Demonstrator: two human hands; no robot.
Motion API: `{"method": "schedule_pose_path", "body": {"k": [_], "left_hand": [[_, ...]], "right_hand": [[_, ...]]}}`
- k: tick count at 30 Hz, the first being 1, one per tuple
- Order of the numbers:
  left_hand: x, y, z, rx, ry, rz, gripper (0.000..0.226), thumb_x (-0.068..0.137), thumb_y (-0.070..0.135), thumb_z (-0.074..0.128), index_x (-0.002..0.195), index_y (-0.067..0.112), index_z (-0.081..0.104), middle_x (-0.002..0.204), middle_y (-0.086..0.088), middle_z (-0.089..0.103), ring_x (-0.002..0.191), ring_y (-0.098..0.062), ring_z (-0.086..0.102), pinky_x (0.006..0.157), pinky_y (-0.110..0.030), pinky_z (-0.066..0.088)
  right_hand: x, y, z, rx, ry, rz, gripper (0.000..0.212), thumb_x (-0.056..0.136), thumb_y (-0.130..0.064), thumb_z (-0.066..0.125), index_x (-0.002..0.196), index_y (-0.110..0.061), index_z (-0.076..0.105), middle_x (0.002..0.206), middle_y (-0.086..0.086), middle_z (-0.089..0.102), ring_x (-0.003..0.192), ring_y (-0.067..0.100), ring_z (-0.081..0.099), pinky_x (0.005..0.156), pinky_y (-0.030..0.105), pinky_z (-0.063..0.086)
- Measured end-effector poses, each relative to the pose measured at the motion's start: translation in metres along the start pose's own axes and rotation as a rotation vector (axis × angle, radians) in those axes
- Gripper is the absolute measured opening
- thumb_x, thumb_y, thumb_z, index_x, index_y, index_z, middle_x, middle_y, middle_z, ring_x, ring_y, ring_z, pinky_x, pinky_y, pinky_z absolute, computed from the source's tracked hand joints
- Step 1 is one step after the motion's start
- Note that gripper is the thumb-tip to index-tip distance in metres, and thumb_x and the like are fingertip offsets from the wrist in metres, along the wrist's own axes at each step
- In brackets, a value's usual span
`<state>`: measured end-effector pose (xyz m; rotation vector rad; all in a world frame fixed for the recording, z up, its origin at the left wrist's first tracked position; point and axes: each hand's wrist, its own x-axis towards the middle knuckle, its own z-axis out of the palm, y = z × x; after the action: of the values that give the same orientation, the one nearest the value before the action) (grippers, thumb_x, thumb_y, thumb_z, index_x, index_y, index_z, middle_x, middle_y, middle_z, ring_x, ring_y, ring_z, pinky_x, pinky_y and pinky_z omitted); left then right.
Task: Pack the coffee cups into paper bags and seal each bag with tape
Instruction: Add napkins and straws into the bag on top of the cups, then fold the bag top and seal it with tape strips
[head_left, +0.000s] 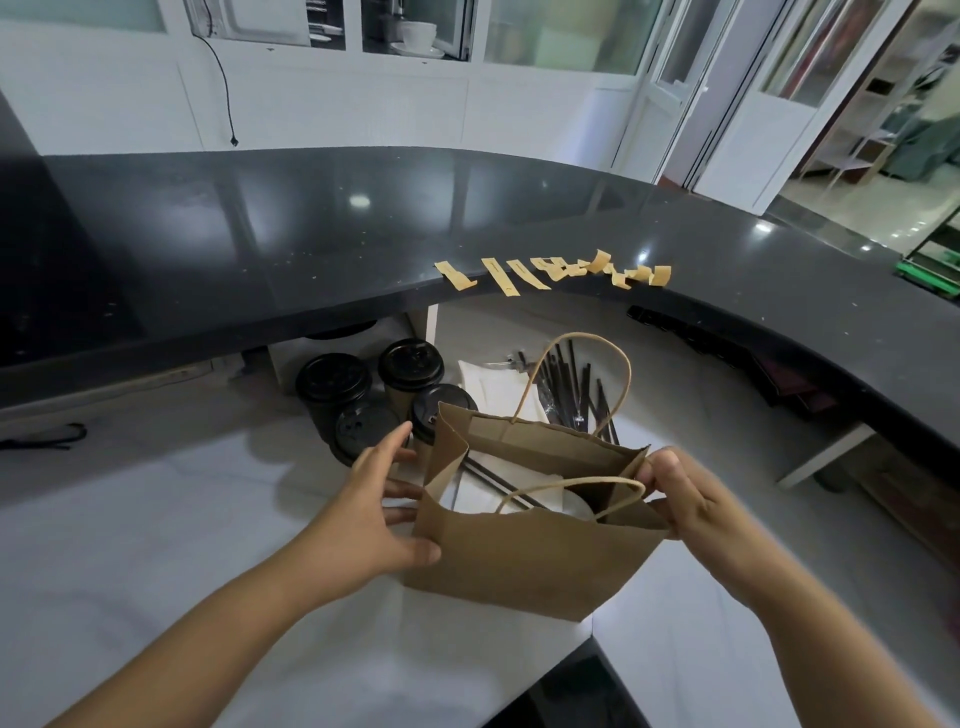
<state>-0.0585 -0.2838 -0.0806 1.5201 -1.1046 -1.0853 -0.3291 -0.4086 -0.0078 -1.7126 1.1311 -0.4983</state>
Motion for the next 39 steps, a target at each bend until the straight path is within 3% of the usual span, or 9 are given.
{"method": "schedule_pose_path", "body": {"k": [5, 12, 16, 20, 22, 25, 30, 35, 39], "left_hand": [[0.0, -0.003, 0.006, 0.03, 0.016, 0.026, 0.113, 0.059, 0.005, 0.086, 0.134, 0.051, 0.016, 0.129, 0.023, 0.033, 0.096, 0.003, 0.058, 0.078, -0.017, 0.051], [0.011, 0.009, 0.002, 0.152, -0.096, 0.084, 0.129, 0.06, 0.019, 0.088, 0.137, 0.058, -0.008, 0.132, 0.049, 0.01, 0.111, 0.018, 0.041, 0.084, -0.006, 0.04], [0.016, 0.015, 0.002, 0.141, -0.087, 0.104, 0.125, 0.054, 0.019, 0.086, 0.141, 0.051, 0.002, 0.135, 0.029, 0.02, 0.116, 0.008, 0.042, 0.084, -0.01, 0.044], [0.02, 0.017, 0.0, 0.179, -0.066, 0.17, 0.107, 0.059, 0.015, 0.087, 0.136, 0.049, 0.021, 0.124, 0.024, 0.028, 0.103, 0.022, 0.039, 0.083, -0.004, 0.039], [0.022, 0.017, -0.002, 0.194, -0.071, 0.207, 0.094, 0.055, 0.026, 0.087, 0.13, 0.048, 0.034, 0.121, 0.023, 0.034, 0.108, 0.012, 0.044, 0.088, -0.009, 0.038], [0.024, 0.013, -0.003, 0.169, -0.061, 0.256, 0.08, 0.05, 0.039, 0.085, 0.122, 0.038, 0.049, 0.116, 0.02, 0.042, 0.106, 0.002, 0.051, 0.088, -0.009, 0.04], [0.025, 0.011, -0.003, 0.113, -0.031, 0.233, 0.07, 0.05, 0.032, 0.086, 0.113, 0.033, 0.056, 0.105, 0.02, 0.056, 0.098, -0.001, 0.056, 0.081, -0.01, 0.044], [0.028, 0.008, -0.002, 0.116, 0.004, 0.202, 0.065, 0.053, 0.026, 0.088, 0.11, 0.035, 0.059, 0.111, 0.008, 0.058, 0.1, -0.002, 0.057, 0.083, -0.012, 0.045], [0.029, 0.005, -0.002, 0.09, 0.029, 0.215, 0.058, 0.051, 0.028, 0.086, 0.104, 0.031, 0.063, 0.106, 0.008, 0.063, 0.099, -0.003, 0.059, 0.086, -0.016, 0.045]], "right_hand": [[0.001, 0.002, 0.002, -0.027, 0.024, -0.022, 0.051, 0.092, -0.044, 0.026, 0.089, 0.001, 0.051, 0.078, 0.004, 0.059, 0.06, 0.003, 0.058, 0.052, 0.014, 0.044], [0.003, 0.009, 0.0, -0.075, 0.036, -0.026, 0.05, 0.093, -0.044, 0.025, 0.09, -0.005, 0.054, 0.088, 0.009, 0.063, 0.077, 0.015, 0.063, 0.062, 0.021, 0.053], [0.004, 0.011, -0.001, -0.006, 0.037, -0.024, 0.056, 0.091, -0.054, 0.026, 0.089, -0.004, 0.052, 0.085, 0.011, 0.062, 0.067, 0.016, 0.063, 0.055, 0.02, 0.048], [0.006, 0.013, -0.002, -0.034, 0.08, -0.051, 0.067, 0.087, -0.07, 0.028, 0.087, -0.008, 0.053, 0.078, 0.009, 0.059, 0.064, 0.014, 0.059, 0.053, 0.02, 0.045], [0.007, 0.01, -0.002, -0.048, 0.159, -0.079, 0.062, 0.09, -0.065, 0.033, 0.086, -0.006, 0.053, 0.075, 0.008, 0.059, 0.065, 0.017, 0.057, 0.055, 0.02, 0.046], [0.007, -0.004, 0.0, -0.053, 0.402, -0.186, 0.037, 0.101, -0.029, 0.034, 0.084, -0.003, 0.053, 0.072, 0.006, 0.06, 0.066, 0.017, 0.061, 0.058, 0.026, 0.049], [-0.01, -0.033, 0.022, -0.061, 0.72, -0.65, 0.023, 0.089, -0.022, 0.041, 0.074, -0.008, 0.052, 0.065, -0.002, 0.055, 0.057, 0.015, 0.054, 0.051, 0.032, 0.046], [-0.025, -0.036, 0.062, -0.373, 0.449, -1.158, 0.02, 0.097, -0.024, 0.05, 0.081, -0.012, 0.052, 0.069, 0.009, 0.062, 0.059, 0.017, 0.056, 0.051, 0.027, 0.045], [-0.009, -0.03, 0.097, -0.7, 0.239, -0.982, 0.024, 0.098, -0.031, 0.047, 0.111, -0.015, 0.059, 0.116, 0.004, 0.065, 0.071, 0.013, 0.065, 0.053, 0.025, 0.052]]}}
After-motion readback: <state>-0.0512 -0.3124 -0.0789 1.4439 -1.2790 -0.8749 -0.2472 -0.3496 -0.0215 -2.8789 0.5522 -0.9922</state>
